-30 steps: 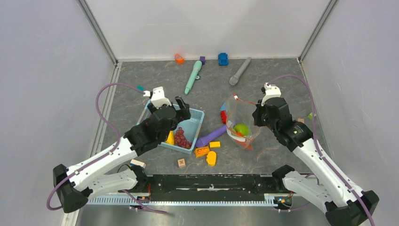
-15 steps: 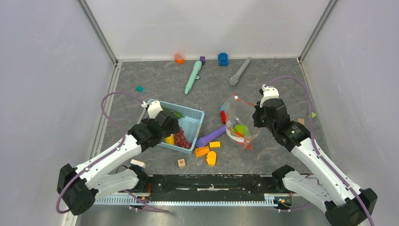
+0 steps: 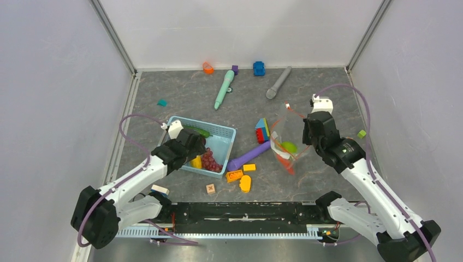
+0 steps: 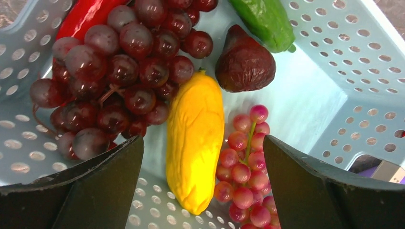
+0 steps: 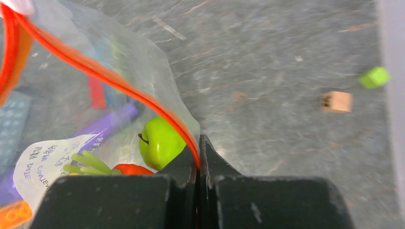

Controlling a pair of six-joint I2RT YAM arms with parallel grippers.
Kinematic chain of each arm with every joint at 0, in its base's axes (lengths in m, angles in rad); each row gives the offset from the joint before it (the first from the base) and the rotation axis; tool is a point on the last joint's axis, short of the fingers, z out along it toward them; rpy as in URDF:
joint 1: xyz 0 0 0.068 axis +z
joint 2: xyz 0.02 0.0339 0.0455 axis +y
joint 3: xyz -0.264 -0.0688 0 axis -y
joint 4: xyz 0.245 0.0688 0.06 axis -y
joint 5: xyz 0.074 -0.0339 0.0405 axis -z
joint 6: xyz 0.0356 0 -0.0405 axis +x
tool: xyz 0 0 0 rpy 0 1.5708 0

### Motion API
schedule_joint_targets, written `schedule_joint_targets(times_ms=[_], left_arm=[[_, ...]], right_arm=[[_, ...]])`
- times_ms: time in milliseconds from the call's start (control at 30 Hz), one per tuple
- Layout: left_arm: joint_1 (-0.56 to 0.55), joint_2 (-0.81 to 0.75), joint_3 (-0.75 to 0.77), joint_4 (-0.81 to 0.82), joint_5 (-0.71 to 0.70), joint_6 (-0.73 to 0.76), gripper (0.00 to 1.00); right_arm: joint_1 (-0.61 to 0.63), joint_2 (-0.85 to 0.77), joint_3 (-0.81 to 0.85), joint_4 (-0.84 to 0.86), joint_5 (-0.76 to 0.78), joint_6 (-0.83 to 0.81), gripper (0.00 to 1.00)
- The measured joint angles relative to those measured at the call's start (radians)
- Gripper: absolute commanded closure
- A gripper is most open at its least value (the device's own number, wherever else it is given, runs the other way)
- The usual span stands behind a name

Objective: Place the food in the zip-top bag and seal the zipper
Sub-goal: Pick up the fake fruit from the bin.

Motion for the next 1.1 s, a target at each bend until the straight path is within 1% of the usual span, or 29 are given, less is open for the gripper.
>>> schedule_joint_targets(times_ms=[200, 300, 467, 633, 733, 833, 1000, 1100], left_arm=[[0.023, 0.024, -0.021, 0.073, 0.018, 0.008, 0.08], [0.023, 0.044, -0.021, 0.083, 0.010, 0.010, 0.11], [0.023, 0.069, -0.021, 0.095, -0.003, 0.010, 0.15], [0.023, 0.103, -0.021, 0.116, -0.011, 0.010, 0.20], [0.023, 0.125, -0.021, 0.124, -0.012, 0.011, 0.26], [0.023, 0.140, -0.027, 0.132, -0.011, 0.011, 0.31], [0.023, 0.162, -0.038, 0.148, -0.007, 0.012, 0.35], [0.023, 0.179, -0.039, 0.157, -0.005, 0.013, 0.41]], right_arm=[[0.000, 0.039, 0.191, -0.186, 0.229, 0.053, 1.00], [0.000, 0.034, 0.206, -0.209, 0.272, 0.068, 1.00], [0.000, 0.038, 0.127, -0.145, 0.227, 0.076, 1.00], [0.000, 0.116, 0.045, -0.087, 0.158, 0.085, 1.00], [0.000, 0.157, 0.039, -0.056, 0.127, 0.086, 1.00], [0.000, 0.161, 0.034, -0.022, 0.096, 0.085, 1.00], [0.000, 0.159, 0.028, 0.013, 0.073, 0.082, 1.00], [0.000, 0.151, 0.018, 0.025, 0.068, 0.081, 1.00]])
